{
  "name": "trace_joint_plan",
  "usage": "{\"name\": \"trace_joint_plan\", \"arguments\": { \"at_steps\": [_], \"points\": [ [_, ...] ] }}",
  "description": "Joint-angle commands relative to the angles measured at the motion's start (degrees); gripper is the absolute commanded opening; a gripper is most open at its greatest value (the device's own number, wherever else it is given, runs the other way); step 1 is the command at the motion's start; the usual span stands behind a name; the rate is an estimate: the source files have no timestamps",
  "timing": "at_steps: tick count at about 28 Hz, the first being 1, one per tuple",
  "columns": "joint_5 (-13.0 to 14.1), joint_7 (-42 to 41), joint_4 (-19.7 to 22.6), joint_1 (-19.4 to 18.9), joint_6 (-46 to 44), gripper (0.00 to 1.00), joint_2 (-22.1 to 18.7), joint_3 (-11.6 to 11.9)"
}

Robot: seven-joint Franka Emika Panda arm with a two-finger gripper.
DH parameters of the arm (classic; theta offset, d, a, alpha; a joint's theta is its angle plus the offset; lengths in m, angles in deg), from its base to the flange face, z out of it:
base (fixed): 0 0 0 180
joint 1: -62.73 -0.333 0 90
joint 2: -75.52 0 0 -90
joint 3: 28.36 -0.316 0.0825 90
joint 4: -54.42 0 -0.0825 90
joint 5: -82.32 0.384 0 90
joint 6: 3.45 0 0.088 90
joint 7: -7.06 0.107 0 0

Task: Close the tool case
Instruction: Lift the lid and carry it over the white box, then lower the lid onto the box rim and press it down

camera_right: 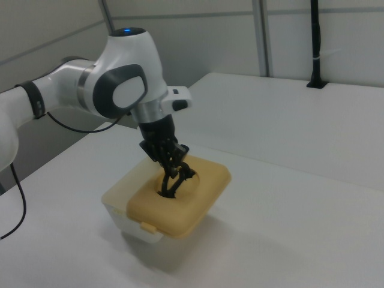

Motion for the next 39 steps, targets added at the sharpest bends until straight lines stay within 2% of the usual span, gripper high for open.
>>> {"name": "trace_joint_plan", "arguments": {
  "at_steps": [1, 7, 17, 27, 39],
  "points": [
    [0.5, 5.3, -0.8, -3.4, 2.6, 0.0, 0.7, 0.5],
    [-0.3, 14.0, -0.8, -8.2, 4.6, 0.0, 1.5, 0.5],
    [-2.6, 21.4, -0.7, -12.1, 4.7, 0.0, 2.6, 0.6],
    [-5.3, 23.1, -1.0, -14.8, 7.0, 0.0, 5.7, 0.5],
    [-4.9, 22.4, -1.7, -14.9, 9.9, 0.0, 6.0, -0.4]
  ]
}}
